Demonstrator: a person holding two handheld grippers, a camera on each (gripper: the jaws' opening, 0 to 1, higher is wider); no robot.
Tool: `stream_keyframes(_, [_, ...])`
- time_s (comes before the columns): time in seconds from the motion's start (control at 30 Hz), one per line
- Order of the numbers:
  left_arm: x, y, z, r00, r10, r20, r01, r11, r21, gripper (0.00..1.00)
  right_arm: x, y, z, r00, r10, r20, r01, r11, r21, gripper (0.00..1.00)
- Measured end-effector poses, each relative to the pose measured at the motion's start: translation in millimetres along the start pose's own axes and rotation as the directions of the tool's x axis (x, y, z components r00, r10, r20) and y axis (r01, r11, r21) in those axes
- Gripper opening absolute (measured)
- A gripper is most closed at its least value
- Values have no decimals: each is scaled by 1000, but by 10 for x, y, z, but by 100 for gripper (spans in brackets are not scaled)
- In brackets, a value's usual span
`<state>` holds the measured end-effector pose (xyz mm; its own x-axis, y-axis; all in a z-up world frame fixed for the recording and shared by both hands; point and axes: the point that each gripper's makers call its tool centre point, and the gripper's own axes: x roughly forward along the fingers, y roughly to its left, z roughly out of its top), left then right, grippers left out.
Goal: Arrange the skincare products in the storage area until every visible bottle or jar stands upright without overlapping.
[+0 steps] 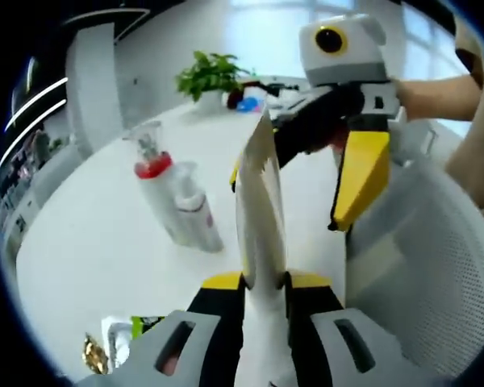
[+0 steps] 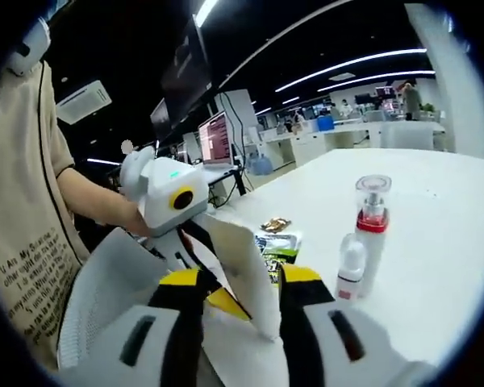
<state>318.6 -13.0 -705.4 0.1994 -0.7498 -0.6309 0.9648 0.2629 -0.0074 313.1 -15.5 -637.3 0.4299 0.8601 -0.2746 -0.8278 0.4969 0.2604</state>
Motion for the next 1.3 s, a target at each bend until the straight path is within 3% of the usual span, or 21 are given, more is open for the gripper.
stream_keyframes(0.73, [128, 671, 112, 1000, -25, 4, 24, 999, 45, 15, -146, -293, -213, 985, -174, 12, 172, 979, 108, 76])
stream_keyframes(1.3, [278, 1118, 229, 999, -42, 11, 41, 997, 64, 15, -264, -519, -313, 957, -290, 1, 287, 947, 145, 84])
